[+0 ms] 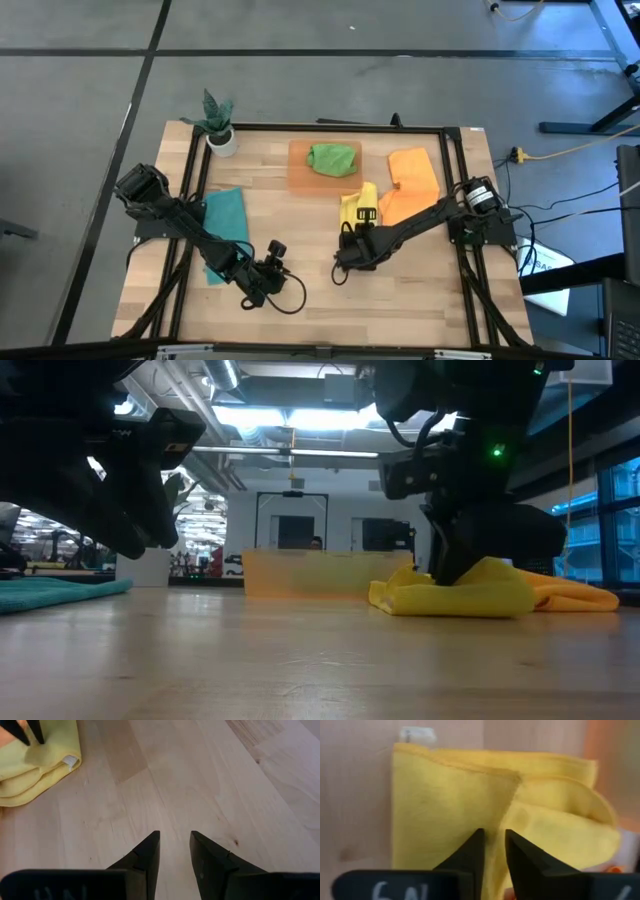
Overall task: Roll microfiber towels into tight, uniform cylinder then place into a basket
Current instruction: Roll the yellow microfiber cloth
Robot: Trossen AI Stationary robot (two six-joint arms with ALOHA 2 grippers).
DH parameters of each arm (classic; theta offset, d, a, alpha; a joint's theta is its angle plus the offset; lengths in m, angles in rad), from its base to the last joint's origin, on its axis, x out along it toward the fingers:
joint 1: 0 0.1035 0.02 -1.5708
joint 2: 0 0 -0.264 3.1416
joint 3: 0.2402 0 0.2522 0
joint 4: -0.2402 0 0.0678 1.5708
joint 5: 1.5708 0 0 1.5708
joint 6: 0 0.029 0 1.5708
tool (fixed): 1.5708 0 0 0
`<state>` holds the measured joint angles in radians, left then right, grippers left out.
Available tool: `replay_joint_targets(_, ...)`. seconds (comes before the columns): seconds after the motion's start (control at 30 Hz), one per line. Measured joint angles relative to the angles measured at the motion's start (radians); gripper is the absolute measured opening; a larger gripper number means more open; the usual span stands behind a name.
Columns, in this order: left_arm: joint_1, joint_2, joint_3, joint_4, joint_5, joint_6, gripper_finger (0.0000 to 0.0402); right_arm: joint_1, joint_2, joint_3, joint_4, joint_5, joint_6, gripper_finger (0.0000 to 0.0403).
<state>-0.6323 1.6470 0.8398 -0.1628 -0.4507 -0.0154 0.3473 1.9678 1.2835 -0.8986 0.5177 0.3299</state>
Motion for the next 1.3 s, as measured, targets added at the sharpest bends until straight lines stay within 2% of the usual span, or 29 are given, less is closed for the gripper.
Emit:
replay_joint_targets(0.2,0.0,0.0,0.0,0.0,0.0,0.0,0.0098,-0.003,0.0,0.0,0.0,0.036,-0.029,0.0136)
replay_joint_targets(0.33,0.0,0.0,0.0,0.0,0.0,0.0,0.0098,-0.019,0.0,0.0,-0.002,0.038,-0.02,0.0157)
replay_joint_targets(0.83,-0.001,0.0,0.0,0.0,0.0,-0.001,0.0098,-0.071,0.0,0.003,0.04,0.005,0.035,0.0161)
replay_joint_targets(1.07,-0.001,0.0,0.0,0.0,0.0,-0.001,0.0098,-0.071,0.0,0.104,-0.054,0.012,0.033,0.0161)
replay_joint_targets(1.3,-0.001,0.0,0.0,0.0,0.0,-0.002,0.0098,-0.061,0.0,0.193,-0.233,0.039,0.101,0.0161)
